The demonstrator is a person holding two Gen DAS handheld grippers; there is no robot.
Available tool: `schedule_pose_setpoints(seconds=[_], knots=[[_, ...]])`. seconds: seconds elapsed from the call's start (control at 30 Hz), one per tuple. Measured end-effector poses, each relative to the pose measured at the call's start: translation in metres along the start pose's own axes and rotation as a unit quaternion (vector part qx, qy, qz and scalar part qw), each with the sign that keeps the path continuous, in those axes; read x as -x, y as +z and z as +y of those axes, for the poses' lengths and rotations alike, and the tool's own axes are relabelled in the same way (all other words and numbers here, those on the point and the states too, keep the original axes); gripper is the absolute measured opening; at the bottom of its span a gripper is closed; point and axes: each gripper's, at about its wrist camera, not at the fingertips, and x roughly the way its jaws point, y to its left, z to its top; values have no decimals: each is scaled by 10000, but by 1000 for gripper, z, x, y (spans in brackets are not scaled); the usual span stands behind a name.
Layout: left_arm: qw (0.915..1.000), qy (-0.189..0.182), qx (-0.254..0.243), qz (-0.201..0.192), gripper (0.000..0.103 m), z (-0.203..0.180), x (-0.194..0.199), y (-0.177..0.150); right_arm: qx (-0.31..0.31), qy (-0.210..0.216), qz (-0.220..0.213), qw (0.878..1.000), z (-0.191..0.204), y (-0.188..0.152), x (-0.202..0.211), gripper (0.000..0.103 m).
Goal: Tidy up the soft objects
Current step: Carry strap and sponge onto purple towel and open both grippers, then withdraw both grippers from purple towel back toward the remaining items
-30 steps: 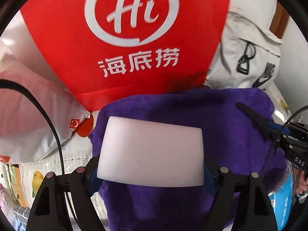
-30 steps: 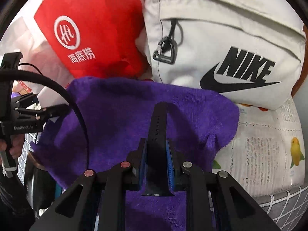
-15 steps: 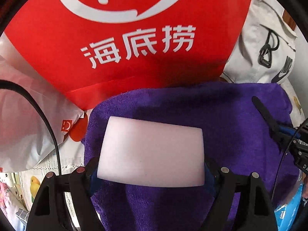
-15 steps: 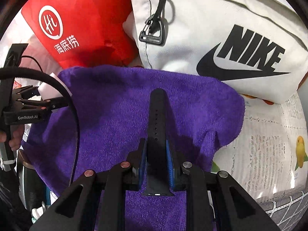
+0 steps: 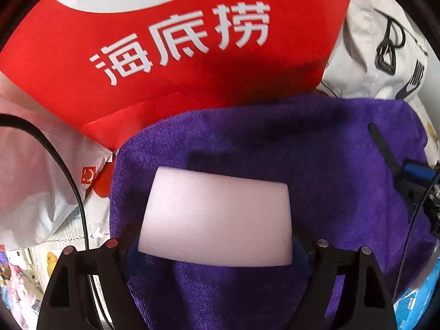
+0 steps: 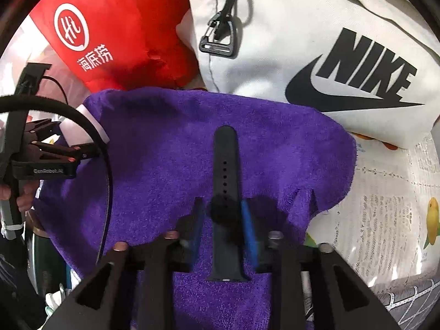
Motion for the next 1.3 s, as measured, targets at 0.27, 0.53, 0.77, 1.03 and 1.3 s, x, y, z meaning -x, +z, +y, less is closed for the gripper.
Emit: schedule_pose_setpoints(seconds=[0.27,0.53,0.77,1.03,1.3], knots=[[9999,16,71,85,87,-14,6,-13,195,-156,-105,9996,15,-3,28,60],[9984,-129,408,-368,87,4,71,-39,217,-311,-760,9964,34,-41,104,73],[9930,-229,532,-1032,87,24,151,-111,76,-663,-1387,9881,20,-123,169,83],[9892,4,630,-1320,91,29,187,-225,-408,-951,-1203,9873,-11,-217,171,83],[9895,-27,921,-1117,91,17,146,-319,-261,-1075,-1251,9860,-22,-287,154,83]])
